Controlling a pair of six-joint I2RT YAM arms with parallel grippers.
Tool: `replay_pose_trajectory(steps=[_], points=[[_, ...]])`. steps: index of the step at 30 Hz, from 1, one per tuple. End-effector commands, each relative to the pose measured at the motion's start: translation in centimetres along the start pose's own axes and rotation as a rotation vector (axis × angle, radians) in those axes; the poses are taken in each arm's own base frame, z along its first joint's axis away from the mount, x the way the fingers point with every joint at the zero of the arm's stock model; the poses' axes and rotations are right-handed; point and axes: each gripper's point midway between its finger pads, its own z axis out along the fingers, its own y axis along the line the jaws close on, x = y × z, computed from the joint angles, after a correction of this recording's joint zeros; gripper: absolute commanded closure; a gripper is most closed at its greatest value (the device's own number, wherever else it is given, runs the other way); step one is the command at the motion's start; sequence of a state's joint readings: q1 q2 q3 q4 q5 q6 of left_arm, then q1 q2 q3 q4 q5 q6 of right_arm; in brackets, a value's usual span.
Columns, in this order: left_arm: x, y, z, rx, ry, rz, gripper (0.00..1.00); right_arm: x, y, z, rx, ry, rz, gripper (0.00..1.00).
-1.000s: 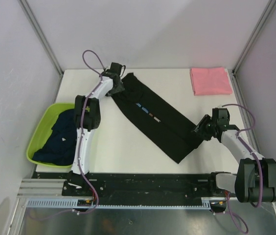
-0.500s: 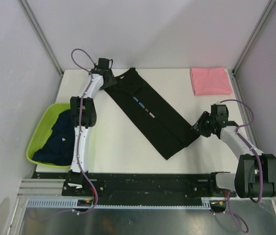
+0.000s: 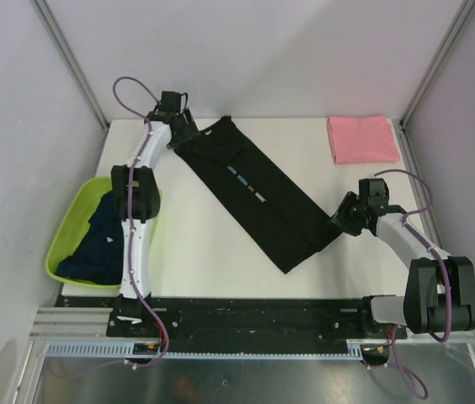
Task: Fold and stack the t-shirts
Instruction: Rotate the tshirt 75 degrees
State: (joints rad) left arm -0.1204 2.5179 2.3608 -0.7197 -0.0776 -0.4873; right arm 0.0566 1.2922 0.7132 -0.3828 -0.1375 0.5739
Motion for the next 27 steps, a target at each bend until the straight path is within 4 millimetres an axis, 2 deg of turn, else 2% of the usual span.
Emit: replay_pose_trajectory(steps=[1, 3, 5, 10, 14, 16, 21, 27], points=[[-1.5, -4.0, -6.3, 0.123, -0.039, 0.031, 0.25, -2.2, 0.4, 0.2, -0.004, -0.05, -0.016, 0.55], [0.5, -5.0, -7.6, 0.126, -0.01, 0.048, 0.27, -2.4, 0.0, 0.6, 0.005, -0.049, -0.009, 0.55], [3.4, -5.8, -9.4, 0.128, 0.037, 0.061, 0.29, -2.5, -0.5, 1.1, 0.016, -0.041, 0.003, 0.56], [12.5, -6.5, -14.0, 0.113, 0.15, 0.102, 0.37, -2.3, -1.3, 2.1, 0.048, -0.026, 0.013, 0.58], [20.3, -6.9, -17.6, 0.141, 0.232, 0.155, 0.4, -2.2, -2.2, 2.1, 0.092, -0.027, 0.007, 0.61], [23.5, -7.1, -19.4, 0.168, 0.265, 0.172, 0.42, -2.5, -2.9, 1.9, 0.108, -0.037, 0.02, 0.62], [29.5, -7.2, -23.5, 0.231, 0.328, 0.199, 0.44, -2.7, -2.9, 1.0, 0.095, -0.048, 0.023, 0.64], [35.8, -9.3, -26.5, 0.282, 0.407, 0.2, 0.44, -3.4, -2.3, -0.6, 0.071, -0.092, 0.031, 0.64]])
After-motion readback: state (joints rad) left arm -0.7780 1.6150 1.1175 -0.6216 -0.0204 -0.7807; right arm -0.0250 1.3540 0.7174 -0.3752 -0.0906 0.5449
